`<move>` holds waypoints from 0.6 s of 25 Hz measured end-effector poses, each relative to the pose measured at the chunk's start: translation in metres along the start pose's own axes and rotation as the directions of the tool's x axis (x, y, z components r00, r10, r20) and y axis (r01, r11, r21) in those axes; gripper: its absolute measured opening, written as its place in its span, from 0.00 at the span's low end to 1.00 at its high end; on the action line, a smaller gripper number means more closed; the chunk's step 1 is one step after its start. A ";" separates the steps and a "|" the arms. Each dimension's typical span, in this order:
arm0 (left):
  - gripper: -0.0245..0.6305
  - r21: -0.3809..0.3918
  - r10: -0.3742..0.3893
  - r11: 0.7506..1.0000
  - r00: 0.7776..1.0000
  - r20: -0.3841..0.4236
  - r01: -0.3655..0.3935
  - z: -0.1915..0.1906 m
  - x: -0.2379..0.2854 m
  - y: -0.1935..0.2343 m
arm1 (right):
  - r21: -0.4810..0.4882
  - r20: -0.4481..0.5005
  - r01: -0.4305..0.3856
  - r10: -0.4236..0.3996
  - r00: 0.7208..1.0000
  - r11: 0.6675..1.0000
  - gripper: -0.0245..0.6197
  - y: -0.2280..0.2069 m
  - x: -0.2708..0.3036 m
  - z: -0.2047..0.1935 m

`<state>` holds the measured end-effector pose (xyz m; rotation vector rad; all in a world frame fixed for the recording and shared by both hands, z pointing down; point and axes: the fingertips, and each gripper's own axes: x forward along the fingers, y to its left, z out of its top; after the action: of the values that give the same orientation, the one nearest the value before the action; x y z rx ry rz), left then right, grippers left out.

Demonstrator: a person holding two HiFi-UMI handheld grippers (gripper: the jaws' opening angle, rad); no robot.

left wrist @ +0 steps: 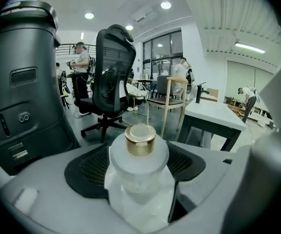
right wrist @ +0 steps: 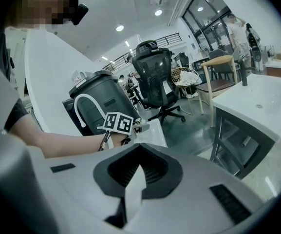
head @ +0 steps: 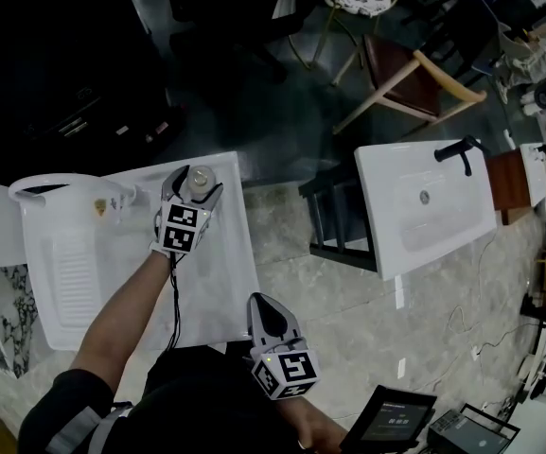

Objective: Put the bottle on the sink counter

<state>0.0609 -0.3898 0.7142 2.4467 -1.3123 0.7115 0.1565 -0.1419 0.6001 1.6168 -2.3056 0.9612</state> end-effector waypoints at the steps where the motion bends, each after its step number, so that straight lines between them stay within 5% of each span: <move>1: 0.56 -0.003 0.002 1.000 1.000 0.006 -0.002 0.001 -0.003 0.001 | 0.001 0.000 -0.002 0.002 1.000 1.000 0.03 0.000 0.000 0.000; 15: 0.56 -0.148 0.000 0.989 0.997 0.071 0.011 -0.004 -0.127 -0.033 | -0.016 0.028 -0.043 0.044 0.999 0.999 0.03 0.017 0.002 0.010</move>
<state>0.0282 -0.2809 0.6493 2.3751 -1.3330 0.5104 0.1424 -0.1452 0.5863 1.5909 -2.3701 0.9328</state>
